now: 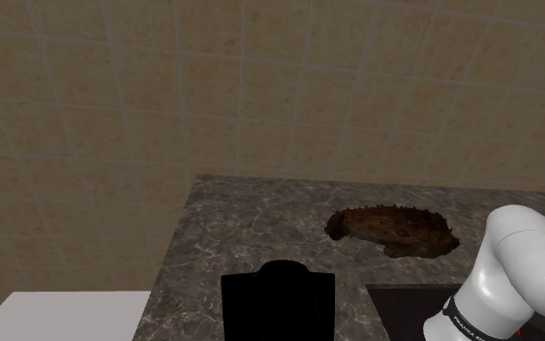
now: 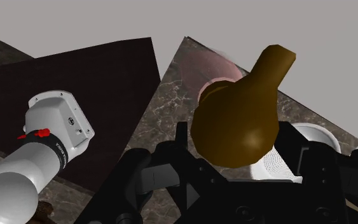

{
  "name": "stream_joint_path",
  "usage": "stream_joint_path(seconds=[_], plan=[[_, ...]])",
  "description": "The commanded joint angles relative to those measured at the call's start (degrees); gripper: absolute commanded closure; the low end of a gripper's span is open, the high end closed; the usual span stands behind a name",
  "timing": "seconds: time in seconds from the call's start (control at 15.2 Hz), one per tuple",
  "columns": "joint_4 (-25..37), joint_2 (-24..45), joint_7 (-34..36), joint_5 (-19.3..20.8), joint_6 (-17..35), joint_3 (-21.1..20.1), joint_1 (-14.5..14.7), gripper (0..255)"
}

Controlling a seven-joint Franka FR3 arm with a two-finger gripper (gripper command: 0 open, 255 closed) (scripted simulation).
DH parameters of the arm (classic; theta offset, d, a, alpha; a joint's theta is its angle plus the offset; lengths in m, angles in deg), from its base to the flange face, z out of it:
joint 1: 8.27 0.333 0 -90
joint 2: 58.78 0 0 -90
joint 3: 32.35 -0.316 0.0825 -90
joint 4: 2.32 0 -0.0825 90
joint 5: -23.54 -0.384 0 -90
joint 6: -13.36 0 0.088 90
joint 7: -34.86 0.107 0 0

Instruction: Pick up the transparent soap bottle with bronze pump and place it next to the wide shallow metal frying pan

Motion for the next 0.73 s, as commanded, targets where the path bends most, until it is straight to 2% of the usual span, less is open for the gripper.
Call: stream_joint_path(seconds=[0.0, 0.66], plan=[[-1.91, -0.87, -0.37, -0.50, 1.08, -0.06, 0.64, 255], [-10.34, -4.17, -2.14, -3.18, 6.76, -2.01, 2.56, 255]])
